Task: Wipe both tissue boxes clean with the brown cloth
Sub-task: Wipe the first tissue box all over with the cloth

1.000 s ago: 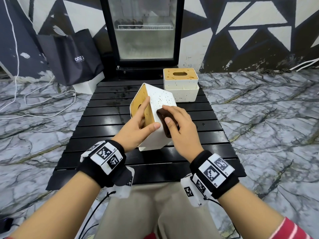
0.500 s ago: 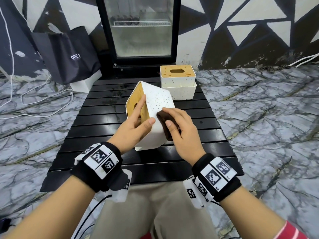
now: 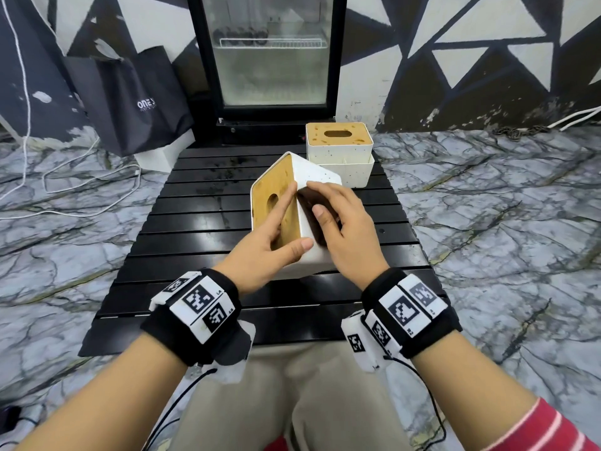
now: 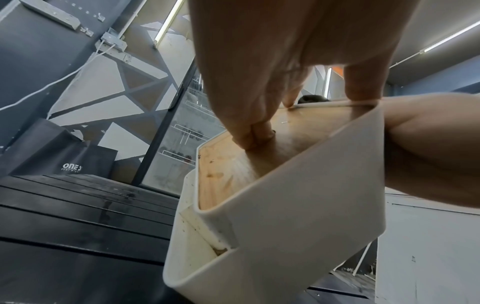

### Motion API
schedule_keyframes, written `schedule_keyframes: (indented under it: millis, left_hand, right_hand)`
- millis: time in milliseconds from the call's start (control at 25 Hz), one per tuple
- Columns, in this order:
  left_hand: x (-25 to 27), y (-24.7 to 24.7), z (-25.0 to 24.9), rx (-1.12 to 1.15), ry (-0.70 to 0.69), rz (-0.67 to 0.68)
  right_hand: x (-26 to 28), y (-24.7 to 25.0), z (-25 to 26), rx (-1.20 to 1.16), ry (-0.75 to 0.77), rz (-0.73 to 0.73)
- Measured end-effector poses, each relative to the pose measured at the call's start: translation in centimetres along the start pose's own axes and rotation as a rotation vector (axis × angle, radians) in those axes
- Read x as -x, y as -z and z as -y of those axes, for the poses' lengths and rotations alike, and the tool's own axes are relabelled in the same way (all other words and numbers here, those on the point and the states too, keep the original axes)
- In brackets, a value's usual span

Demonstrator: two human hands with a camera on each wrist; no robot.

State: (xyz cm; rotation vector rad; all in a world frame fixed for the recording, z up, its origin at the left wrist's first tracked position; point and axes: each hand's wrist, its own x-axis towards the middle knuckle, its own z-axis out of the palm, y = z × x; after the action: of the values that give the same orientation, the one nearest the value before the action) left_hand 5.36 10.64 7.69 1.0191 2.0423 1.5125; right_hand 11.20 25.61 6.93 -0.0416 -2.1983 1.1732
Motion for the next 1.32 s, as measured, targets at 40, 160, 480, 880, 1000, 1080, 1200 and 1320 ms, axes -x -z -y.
schedule_keyframes:
  millis: [40, 160, 480, 880, 1000, 1080, 1200, 1320]
  left_hand:
    - [-0.1, -0.1, -0.1, 0.025, 0.006, -0.004]
    - [-0.2, -0.1, -0.1, 0.04, 0.006, 0.006]
    - [-0.5, 0.4, 0.0, 0.086, 0.005, 0.047]
    - [-0.6, 0.5, -0.4, -0.048, 0.024, 0.01]
    - [-0.6, 0.6, -0.8, -0.01, 0.03, -0.089]
    - [-0.9, 1.0, -0.9, 0.044, 0.027, -0.164]
    - [-0.8, 1.6, -0.9, 0.032, 0.038, -0.137]
    - [-0.6, 1.8, -0.7, -0.03, 0.043, -0.078]
  right_hand:
    - [0.0, 0.1, -0.2, -0.003, -0.012, -0.01]
    - [0.8, -0.1, -0.1, 0.0, -0.019, -0.036]
    - [-0.5, -0.3, -0.3, 0.021, -0.03, -0.051]
    - [-1.1, -0.4, 0.0, 0.016, -0.012, -0.004]
    - [-0.2, -0.8, 0.3, 0.06, 0.016, 0.035]
    - [0.5, -0.9, 0.2, 0.079, 0.029, 0.043]
    - [1.6, -0.9, -0.2, 0.081, 0.059, 0.023]
    - [2.3, -1.0, -0.3, 0.064, 0.072, -0.008]
